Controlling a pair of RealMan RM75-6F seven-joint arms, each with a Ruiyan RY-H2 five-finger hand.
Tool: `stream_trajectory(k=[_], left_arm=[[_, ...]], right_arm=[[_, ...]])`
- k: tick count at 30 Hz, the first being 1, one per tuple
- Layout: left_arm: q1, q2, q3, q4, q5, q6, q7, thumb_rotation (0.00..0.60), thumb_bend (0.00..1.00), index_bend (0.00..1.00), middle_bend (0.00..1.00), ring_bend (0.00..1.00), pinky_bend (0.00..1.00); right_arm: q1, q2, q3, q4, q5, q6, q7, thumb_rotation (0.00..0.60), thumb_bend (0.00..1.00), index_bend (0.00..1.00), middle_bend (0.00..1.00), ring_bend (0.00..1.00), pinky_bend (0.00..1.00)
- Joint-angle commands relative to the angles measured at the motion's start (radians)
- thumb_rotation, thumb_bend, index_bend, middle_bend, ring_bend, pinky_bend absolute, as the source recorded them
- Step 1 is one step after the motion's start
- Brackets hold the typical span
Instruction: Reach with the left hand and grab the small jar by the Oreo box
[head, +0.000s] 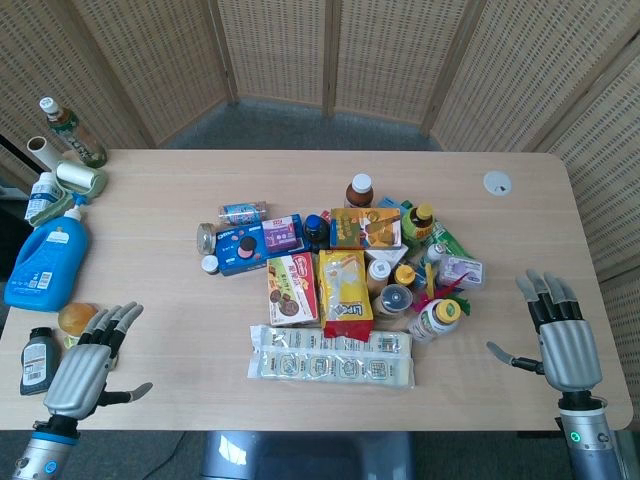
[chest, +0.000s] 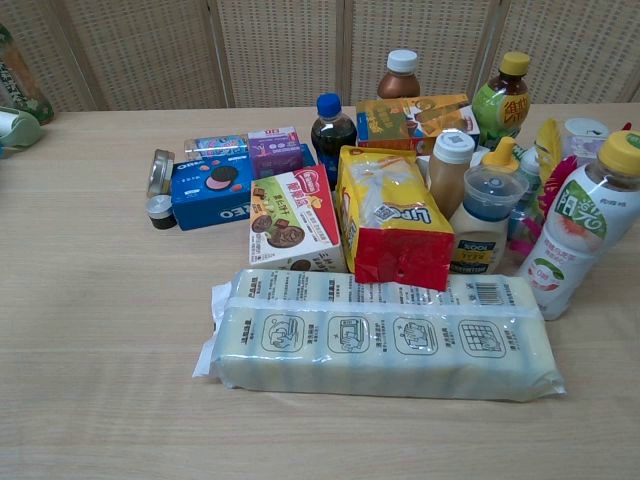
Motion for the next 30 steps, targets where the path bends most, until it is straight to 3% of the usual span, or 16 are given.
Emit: stream_trajectory(k=[1, 30], left_arm=[[-0.002, -0.002, -0.002, 0.001, -0.003, -0.006, -0.002, 0.6, 0.0, 0.0, 0.0, 0.0, 0.0], [-0.098, -0.003, -0.064, 0.014, -0.12, -0.143, 0.008, 0.6, 0.0, 0.0, 0.0, 0.0, 0.0]], right_arm=[[0.004, -0.001, 0.004, -0.003, 0.003, -0.005, -0.001, 0.338, 0.15, 0.0, 0.0, 0.0, 0.0], [-0.005, -0.003, 0.013, -0.02, 0.027, -0.026, -0.02, 0.339, 0.15, 0.0, 0.0, 0.0, 0.0]])
